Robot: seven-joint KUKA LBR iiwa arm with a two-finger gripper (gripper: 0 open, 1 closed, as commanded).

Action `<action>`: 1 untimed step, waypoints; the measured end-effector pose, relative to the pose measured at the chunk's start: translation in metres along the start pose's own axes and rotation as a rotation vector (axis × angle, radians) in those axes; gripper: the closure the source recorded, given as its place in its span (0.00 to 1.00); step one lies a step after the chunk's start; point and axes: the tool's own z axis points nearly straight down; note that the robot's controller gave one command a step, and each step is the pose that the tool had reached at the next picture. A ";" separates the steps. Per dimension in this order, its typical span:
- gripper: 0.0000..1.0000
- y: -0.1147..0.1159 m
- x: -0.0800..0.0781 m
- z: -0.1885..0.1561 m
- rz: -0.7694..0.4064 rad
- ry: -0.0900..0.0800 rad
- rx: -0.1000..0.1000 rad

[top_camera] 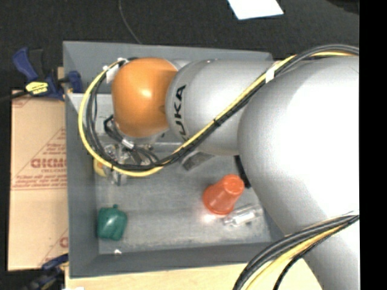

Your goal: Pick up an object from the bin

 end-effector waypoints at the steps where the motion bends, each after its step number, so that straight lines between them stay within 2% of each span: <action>1: 1.00 0.000 0.000 0.000 0.002 0.000 0.000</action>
Offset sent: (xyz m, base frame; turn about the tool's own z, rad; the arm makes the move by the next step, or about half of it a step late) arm 0.0000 0.0000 0.0000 0.0000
